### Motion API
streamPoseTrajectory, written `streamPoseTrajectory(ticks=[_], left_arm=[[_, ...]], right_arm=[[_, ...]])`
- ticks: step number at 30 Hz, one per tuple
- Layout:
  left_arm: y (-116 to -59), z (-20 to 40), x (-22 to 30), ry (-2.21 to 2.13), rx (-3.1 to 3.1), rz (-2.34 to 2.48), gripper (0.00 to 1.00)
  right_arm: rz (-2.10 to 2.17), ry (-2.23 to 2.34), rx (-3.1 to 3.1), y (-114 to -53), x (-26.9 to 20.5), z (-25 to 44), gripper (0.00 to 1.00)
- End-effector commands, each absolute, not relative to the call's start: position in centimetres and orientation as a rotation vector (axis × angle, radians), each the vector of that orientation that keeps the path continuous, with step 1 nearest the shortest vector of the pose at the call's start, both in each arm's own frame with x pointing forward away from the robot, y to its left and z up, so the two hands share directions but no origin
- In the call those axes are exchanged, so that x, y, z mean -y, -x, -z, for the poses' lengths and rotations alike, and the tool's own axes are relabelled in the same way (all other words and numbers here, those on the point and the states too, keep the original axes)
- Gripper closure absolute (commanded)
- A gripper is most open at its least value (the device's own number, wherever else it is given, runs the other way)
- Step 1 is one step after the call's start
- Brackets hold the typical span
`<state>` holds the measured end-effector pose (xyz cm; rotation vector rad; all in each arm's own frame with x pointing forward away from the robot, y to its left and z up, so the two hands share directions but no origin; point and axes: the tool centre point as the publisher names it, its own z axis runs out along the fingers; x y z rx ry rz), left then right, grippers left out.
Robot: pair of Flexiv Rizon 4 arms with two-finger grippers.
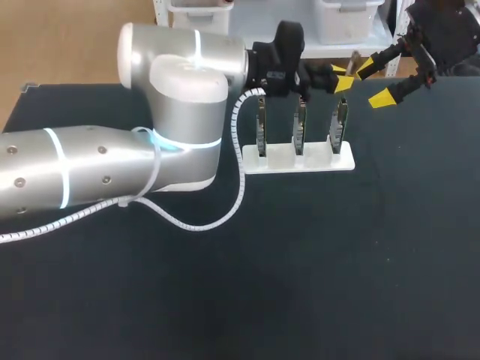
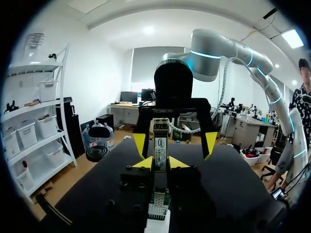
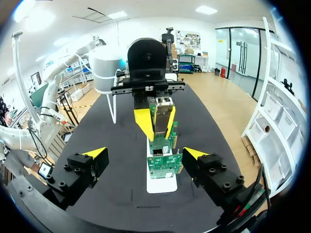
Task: Pick up the optical module with the left hand, and insert it into the network port with the right hand.
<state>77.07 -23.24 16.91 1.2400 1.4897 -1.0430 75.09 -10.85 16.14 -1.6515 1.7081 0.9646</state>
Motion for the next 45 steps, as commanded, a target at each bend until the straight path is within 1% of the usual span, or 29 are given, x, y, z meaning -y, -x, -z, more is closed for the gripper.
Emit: streamPoseTrajectory(ticks=[1, 20, 45], left_arm=[[-77.2, -16.4, 23.4, -1.238, -1.504, 1.05, 1.0], [-77.6, -15.6, 23.5, -1.243, -1.531, 1.056, 1.0], [-76.7, -15.4, 23.4, -1.234, -1.542, 1.075, 1.0]], right_arm=[[-0.965, 1.652, -1.704, -75.1, 10.9, -16.1, 0.0], [-0.965, 1.652, -1.704, -75.1, 10.9, -16.1, 0.0], [-0.965, 1.652, -1.704, -75.1, 10.9, -16.1, 0.0]])
